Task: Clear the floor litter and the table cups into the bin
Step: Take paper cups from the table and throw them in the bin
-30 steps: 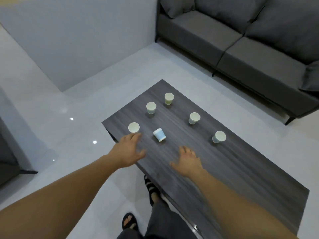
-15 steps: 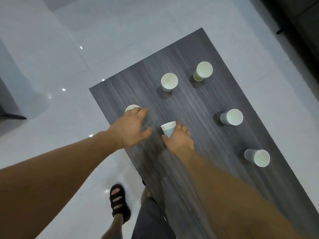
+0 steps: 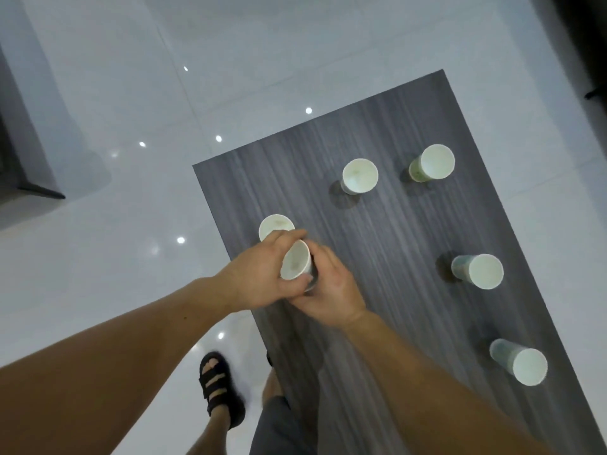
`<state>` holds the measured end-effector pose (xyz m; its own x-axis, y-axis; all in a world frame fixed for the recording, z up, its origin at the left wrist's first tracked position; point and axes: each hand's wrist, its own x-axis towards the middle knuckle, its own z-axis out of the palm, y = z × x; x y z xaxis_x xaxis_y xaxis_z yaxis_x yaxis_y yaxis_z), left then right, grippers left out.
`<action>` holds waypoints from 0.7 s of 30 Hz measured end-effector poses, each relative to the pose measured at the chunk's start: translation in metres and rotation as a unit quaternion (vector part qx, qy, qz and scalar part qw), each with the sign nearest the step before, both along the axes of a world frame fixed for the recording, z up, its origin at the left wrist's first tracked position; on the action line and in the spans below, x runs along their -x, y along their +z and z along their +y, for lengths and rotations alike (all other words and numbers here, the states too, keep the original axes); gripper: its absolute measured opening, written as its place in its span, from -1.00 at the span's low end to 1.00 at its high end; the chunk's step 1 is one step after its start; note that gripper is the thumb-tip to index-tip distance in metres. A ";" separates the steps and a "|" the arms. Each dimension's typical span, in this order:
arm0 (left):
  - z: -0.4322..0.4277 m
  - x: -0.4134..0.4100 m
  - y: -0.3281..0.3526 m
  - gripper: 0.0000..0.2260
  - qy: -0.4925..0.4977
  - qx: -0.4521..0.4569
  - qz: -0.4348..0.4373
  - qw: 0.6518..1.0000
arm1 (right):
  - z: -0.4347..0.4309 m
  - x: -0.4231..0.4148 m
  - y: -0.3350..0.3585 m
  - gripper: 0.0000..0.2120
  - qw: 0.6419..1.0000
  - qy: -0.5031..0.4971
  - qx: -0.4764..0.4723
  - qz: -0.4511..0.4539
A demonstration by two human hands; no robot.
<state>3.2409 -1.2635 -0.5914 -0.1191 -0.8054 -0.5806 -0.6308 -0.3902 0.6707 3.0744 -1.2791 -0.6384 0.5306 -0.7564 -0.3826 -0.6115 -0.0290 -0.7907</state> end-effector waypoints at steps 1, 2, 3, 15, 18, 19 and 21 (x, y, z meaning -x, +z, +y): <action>0.002 -0.008 0.004 -0.33 0.024 0.006 -0.001 1.000 | -0.004 -0.007 0.003 -0.26 1.000 0.020 0.006 -0.003; 0.006 -0.017 0.007 -0.35 0.050 0.014 -0.010 0.999 | -0.009 -0.014 0.004 -0.21 0.999 0.041 0.018 0.001; 0.011 -0.028 0.010 -0.37 0.077 0.023 -0.030 0.996 | -0.013 -0.020 0.002 -0.16 0.997 0.060 0.038 0.012; 0.139 -0.109 0.046 -0.32 0.247 -0.009 -0.206 0.947 | -0.021 -0.089 -0.022 -0.30 0.930 0.220 0.064 0.287; 0.172 -0.115 0.067 -0.33 0.279 -0.003 -0.224 0.934 | -0.002 -0.107 0.007 -0.36 0.933 0.233 0.104 0.252; 0.184 -0.116 0.076 -0.34 0.291 -0.003 -0.229 0.929 | 0.006 -0.116 0.019 -0.36 0.931 0.248 0.119 0.238; 0.209 -0.117 0.095 -0.35 0.315 0.002 -0.237 0.919 | 0.026 -0.133 0.046 -0.35 0.926 0.277 0.146 0.213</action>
<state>3.3578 -1.0542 -0.4963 0.6367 -0.6310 -0.4432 -0.5031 -0.7755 0.3813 3.2077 -1.2534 -0.5925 0.7158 -0.5175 -0.4688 -0.6935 -0.6054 -0.3907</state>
